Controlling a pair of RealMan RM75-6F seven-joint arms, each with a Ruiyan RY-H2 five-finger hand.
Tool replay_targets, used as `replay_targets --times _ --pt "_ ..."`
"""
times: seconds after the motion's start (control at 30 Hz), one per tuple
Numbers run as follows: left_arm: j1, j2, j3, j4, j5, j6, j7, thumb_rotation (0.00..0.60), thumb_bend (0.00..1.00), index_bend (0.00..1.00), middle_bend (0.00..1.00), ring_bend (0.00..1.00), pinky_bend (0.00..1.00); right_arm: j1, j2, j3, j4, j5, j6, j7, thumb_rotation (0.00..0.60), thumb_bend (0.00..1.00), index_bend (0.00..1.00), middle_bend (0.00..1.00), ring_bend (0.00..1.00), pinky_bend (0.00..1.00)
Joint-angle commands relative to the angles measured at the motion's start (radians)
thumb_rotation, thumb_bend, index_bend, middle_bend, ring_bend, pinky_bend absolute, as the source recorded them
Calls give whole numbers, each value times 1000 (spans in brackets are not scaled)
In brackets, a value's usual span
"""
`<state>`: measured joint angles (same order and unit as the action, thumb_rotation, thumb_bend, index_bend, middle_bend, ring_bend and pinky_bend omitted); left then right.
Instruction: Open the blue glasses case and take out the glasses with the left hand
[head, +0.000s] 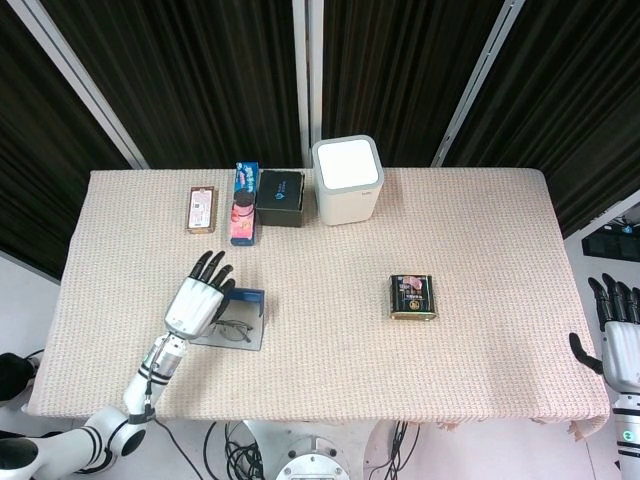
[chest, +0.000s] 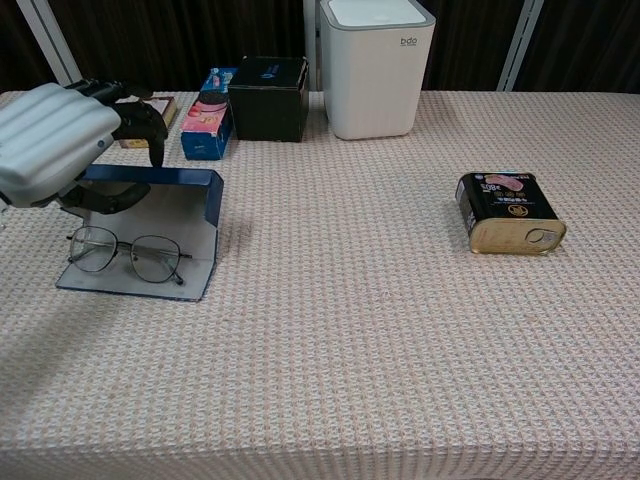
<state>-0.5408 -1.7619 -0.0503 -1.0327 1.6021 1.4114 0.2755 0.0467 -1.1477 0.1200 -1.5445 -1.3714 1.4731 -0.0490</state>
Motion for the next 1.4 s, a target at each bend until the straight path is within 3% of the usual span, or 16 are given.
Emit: replay_targets --times 0.03,0.47,0.57,0.73,0.9,1.03,1.13,1.23,1.4 --pt "2 -5 -2 9 3 4 -8 600 412 576 283 101 152 1 0 0 1 1 -2 -1 600 283 0 0 0 0" --pt "4 2 -28 -13 -60 -71 1 600 404 541 282 101 152 3 1 -1 -3 0 -7 -2 600 284 0 0 0 0" --pt "2 10 -39 -33 -87 -103 3 600 386 437 274 100 153 4 2 -1 -5 0 -7 -3 600 284 0 0 0 0" --pt "-2 24 -48 -56 -114 -138 18 600 298 176 251 99 142 5 2 -1 -5 0 -8 -4 600 284 0 0 0 0" --pt "2 47 -63 -108 -160 -179 11 600 207 90 178 68 122 6 5 0 -7 2 -12 -5 600 284 0 0 0 0" --pt "12 78 -81 -184 -189 -180 -4 600 198 160 162 59 120 5 6 1 -6 3 -7 -2 600 284 0 0 0 0" --pt "28 128 -110 -316 -237 -180 -9 600 210 274 163 59 115 3 6 3 -4 7 -7 1 600 284 0 0 0 0" --pt "43 197 -128 -473 -286 -189 14 600 266 322 171 59 117 3 5 3 -1 8 -7 2 600 284 0 0 0 0" --pt "68 301 -82 -683 -391 -236 154 600 298 336 188 64 133 3 4 5 -1 6 -1 5 600 284 0 0 0 0"
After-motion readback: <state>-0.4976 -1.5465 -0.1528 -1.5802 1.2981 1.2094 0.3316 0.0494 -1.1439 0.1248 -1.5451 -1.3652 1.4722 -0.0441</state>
